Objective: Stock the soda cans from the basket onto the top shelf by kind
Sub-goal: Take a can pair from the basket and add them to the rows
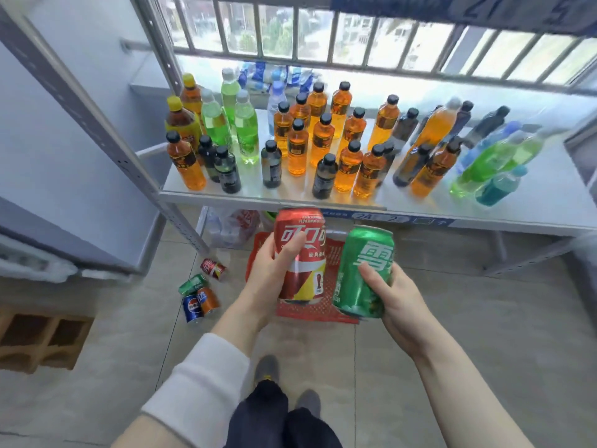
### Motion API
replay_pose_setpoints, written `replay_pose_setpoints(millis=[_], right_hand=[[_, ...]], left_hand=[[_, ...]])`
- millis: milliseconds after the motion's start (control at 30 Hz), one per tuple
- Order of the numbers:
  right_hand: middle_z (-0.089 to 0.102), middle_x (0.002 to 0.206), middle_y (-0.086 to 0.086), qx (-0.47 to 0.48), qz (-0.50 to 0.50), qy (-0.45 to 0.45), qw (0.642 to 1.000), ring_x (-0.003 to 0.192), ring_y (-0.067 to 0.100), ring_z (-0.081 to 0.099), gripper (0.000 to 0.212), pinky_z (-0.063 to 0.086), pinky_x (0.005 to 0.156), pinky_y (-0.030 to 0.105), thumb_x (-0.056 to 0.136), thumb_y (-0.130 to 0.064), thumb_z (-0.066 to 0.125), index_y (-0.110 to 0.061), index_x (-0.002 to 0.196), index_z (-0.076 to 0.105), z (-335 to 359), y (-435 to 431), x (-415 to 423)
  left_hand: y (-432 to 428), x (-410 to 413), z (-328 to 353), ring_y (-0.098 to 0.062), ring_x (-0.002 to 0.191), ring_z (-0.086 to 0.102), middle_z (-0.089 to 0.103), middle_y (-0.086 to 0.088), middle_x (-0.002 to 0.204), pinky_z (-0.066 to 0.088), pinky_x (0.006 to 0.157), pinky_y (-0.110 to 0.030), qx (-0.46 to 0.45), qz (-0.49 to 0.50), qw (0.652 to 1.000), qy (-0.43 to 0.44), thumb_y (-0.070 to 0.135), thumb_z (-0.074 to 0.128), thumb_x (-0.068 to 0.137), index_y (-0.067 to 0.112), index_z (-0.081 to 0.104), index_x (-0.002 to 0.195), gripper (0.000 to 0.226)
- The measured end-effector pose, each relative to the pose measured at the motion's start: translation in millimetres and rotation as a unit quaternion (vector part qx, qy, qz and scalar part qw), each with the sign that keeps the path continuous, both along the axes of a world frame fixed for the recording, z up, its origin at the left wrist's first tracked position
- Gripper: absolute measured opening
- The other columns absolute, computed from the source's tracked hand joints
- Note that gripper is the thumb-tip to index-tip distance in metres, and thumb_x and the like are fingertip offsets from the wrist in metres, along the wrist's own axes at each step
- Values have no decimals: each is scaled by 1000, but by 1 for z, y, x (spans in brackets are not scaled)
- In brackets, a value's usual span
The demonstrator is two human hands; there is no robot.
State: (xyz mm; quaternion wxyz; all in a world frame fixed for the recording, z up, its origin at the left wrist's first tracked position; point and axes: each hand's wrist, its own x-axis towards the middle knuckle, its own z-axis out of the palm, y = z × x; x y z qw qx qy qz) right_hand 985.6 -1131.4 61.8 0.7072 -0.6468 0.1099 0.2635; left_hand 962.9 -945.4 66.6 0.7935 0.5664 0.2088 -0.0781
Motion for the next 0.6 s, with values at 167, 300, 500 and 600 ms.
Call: replay_pose_setpoints(millis=[167, 300, 500, 600], right_hand=[[68, 109, 8, 1, -9, -62, 998, 92, 20, 70, 113, 56, 73, 35, 26, -66, 83, -12, 119, 50, 45, -14, 27], [69, 108, 7, 3, -13, -109, 994, 94, 20, 69, 109, 56, 78, 38, 28, -66, 83, -13, 118, 52, 81, -16, 55], [69, 106, 7, -11, -24, -187, 982, 98, 23, 67, 85, 56, 81, 40, 51, -59, 80, -14, 117, 52, 141, -4, 111], [70, 104, 8, -7, -41, -221, 974, 98, 25, 67, 91, 56, 80, 43, 38, -59, 83, -15, 113, 54, 168, 11, 141]], left_hand=[[-11, 33, 50, -22, 88, 70, 72, -4, 95, 57, 71, -32, 20, -26, 997, -68, 66, 80, 37, 19, 59, 109, 89], [-11, 63, 87, -22, 87, 70, 72, -3, 94, 56, 72, -32, 46, -35, 991, -117, 66, 81, 37, 17, 58, 112, 93], [11, 116, 145, -21, 87, 70, 72, -3, 97, 56, 69, -30, 72, -15, 979, -191, 51, 74, 49, 23, 59, 107, 66], [29, 148, 170, -18, 84, 71, 72, 2, 90, 56, 67, -28, 84, -5, 971, -223, 50, 70, 48, 28, 59, 100, 57]])
